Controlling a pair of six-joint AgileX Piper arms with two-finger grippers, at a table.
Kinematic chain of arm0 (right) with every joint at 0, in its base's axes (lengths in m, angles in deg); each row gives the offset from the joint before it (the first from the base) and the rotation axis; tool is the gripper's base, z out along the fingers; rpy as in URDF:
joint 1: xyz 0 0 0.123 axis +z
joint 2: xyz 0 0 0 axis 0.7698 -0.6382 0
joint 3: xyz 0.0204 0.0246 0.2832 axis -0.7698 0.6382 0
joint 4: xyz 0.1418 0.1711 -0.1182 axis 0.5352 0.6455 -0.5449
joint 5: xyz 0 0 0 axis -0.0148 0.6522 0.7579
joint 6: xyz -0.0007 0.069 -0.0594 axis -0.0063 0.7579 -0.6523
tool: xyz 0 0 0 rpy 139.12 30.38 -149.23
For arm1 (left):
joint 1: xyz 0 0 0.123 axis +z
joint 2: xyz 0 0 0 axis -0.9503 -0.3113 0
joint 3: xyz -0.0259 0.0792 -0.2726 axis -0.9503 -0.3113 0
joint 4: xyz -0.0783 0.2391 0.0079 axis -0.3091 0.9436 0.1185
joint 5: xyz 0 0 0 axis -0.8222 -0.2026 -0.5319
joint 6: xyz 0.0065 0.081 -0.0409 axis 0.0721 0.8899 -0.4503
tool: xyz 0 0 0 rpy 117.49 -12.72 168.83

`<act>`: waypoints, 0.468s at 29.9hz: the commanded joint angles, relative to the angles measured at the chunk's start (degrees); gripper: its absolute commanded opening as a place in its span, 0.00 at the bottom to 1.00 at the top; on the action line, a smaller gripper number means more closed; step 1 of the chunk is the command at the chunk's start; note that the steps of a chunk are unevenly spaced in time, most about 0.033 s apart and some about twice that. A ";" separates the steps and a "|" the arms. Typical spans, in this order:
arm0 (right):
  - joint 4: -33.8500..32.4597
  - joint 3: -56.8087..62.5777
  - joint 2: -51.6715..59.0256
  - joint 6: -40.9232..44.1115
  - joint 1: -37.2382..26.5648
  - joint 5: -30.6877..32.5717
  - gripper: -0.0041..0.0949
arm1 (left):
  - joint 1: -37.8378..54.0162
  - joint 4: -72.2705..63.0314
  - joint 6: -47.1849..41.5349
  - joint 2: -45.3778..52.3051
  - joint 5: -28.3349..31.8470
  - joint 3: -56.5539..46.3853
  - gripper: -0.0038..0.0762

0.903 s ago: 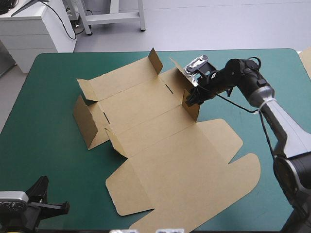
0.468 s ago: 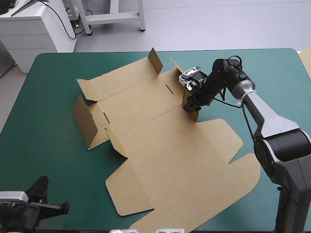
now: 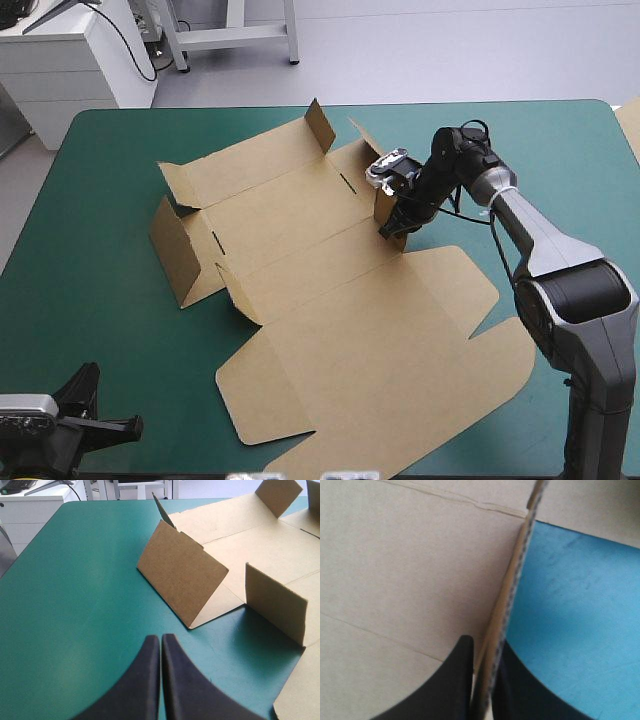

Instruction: Fold the box

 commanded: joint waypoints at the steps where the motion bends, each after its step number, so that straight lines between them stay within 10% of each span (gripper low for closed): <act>1: 1.19 -2.24 3.31 -3.32 -0.12 -1.44 0.02 | -0.04 -0.49 -0.35 0.41 4.28 1.19 0.04; 14: 1.47 -11.98 3.31 -36.50 -0.12 2.82 0.02 | -0.04 -0.49 -0.11 0.41 4.28 1.19 0.04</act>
